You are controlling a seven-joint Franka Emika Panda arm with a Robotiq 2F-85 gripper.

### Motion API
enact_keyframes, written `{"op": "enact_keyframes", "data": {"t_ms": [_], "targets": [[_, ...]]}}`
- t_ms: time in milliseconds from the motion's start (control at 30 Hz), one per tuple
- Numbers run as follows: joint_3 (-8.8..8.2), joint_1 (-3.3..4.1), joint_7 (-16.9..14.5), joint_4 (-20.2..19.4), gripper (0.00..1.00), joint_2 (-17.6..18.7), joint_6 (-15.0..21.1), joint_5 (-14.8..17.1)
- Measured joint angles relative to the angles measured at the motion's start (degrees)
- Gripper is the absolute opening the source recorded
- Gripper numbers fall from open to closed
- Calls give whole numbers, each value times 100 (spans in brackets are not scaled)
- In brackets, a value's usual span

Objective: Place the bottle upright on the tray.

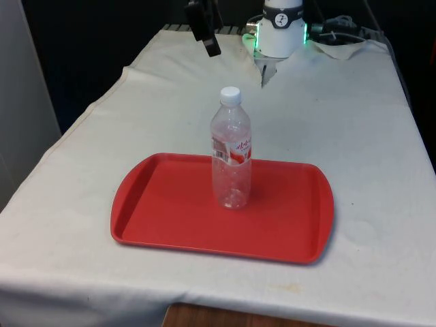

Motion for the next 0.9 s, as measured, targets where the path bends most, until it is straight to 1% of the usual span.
{"op": "enact_keyframes", "data": {"t_ms": [300, 567, 900], "targets": [[74, 11, -63, -178, 100, -160, -6, -178], [109, 17, -74, -120, 100, -183, 6, -350], [155, 23, -132, -120, 100, -246, 86, -464]]}}
